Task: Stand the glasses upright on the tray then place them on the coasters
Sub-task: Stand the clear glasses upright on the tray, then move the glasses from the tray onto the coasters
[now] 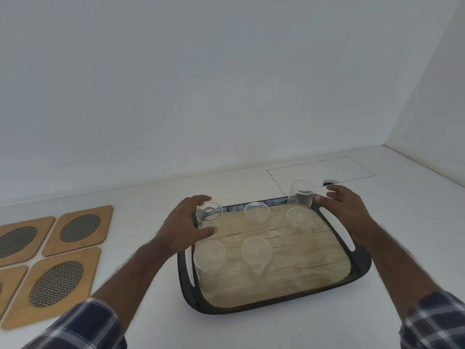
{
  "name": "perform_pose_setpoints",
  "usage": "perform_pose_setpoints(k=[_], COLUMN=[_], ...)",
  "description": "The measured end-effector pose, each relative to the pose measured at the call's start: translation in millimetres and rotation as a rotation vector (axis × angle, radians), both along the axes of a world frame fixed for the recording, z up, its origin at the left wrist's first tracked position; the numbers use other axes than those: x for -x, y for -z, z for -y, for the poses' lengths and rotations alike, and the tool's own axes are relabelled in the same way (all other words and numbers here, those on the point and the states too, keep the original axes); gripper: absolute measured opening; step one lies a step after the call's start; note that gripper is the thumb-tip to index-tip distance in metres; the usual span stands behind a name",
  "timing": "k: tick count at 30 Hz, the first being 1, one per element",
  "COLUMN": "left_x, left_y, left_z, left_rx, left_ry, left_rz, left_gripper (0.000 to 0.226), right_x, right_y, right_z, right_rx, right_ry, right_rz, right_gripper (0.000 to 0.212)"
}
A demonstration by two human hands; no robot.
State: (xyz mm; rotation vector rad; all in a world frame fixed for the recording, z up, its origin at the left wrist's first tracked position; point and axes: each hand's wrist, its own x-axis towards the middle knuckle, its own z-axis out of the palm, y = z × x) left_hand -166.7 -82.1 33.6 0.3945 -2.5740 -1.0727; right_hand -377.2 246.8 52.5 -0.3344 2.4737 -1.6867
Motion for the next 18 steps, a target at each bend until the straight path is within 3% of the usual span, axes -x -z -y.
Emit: perform_pose_setpoints(k=[4, 12, 18], left_x=[-13, -56, -69], left_y=[-13, -9, -1], left_z=[-1, -32, -51], left_rx=[0.038, 0.037, 0.141], left_ry=[-0.006, -0.070, -0.028], left_rz=[-0.003, -0.154, 0.014], left_gripper=[0.072, 0.045, 0.053], right_x=[-29, -89, -135], right_y=[-15, -32, -25], right_z=[-4, 7, 27], right_rx=[0.059, 0.100, 0.052], right_ry=[0.052, 0.081, 0.018], right_rz=[-0.076, -0.186, -0.244], right_gripper=[0.055, 0.043, 0.034])
